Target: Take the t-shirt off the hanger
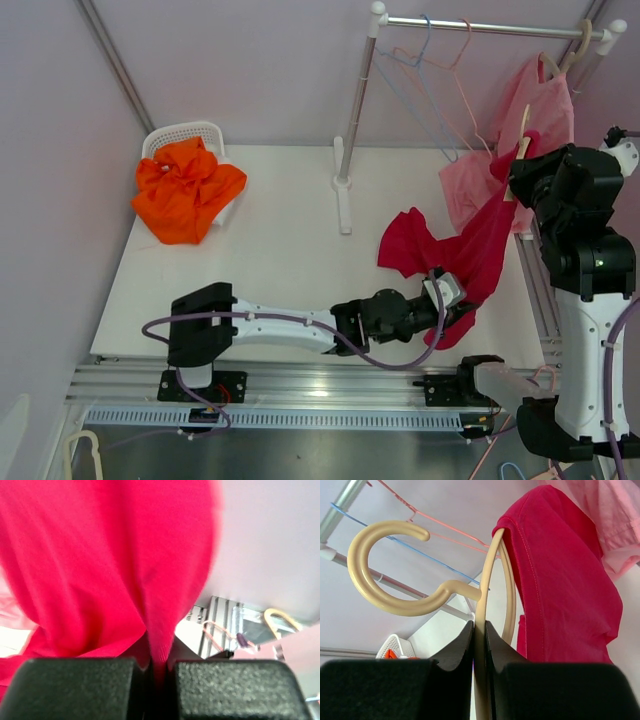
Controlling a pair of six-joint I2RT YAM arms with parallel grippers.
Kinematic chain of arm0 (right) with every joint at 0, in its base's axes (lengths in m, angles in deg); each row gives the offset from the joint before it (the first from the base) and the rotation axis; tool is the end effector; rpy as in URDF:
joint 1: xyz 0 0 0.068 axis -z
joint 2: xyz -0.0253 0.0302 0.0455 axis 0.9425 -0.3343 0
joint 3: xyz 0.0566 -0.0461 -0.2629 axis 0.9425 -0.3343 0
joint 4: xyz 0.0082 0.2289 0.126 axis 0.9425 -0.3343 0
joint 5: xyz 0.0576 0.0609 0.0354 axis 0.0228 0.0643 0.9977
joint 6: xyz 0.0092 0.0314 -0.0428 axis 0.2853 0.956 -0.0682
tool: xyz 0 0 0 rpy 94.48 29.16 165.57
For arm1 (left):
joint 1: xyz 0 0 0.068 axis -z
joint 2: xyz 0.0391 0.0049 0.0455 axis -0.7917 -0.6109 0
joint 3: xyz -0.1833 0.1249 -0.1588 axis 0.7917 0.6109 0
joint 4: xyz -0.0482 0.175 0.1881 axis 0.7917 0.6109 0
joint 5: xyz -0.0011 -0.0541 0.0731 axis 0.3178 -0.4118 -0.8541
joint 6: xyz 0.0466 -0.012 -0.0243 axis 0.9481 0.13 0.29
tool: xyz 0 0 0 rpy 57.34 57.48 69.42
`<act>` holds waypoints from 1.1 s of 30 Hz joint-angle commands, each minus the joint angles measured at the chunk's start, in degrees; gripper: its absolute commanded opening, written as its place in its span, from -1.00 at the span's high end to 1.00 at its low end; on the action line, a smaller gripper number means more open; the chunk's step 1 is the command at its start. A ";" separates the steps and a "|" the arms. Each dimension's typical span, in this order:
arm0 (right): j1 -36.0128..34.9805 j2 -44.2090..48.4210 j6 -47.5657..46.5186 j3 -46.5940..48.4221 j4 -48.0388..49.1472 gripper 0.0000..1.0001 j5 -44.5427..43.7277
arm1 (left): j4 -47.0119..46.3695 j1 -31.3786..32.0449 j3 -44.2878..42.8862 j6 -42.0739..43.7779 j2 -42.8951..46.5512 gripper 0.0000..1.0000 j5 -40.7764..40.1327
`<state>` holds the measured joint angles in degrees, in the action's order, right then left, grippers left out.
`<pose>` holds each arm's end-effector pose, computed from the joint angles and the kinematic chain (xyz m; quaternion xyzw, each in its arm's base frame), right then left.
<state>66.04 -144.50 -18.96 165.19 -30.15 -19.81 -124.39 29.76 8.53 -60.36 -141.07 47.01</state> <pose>0.1527 0.0015 0.5119 0.3338 0.7066 0.1336 0.6095 0.0650 -0.4280 0.3040 0.3675 0.5588 -0.4741 0.5727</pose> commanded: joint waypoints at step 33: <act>16.73 -5.93 -10.39 3.04 -11.17 1.00 47.06 | 41.81 -16.52 -6.83 -12.95 21.38 0.99 -13.49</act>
<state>84.21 -154.21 -18.54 167.85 -39.14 31.53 -99.91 17.78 10.63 -60.52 -126.98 32.32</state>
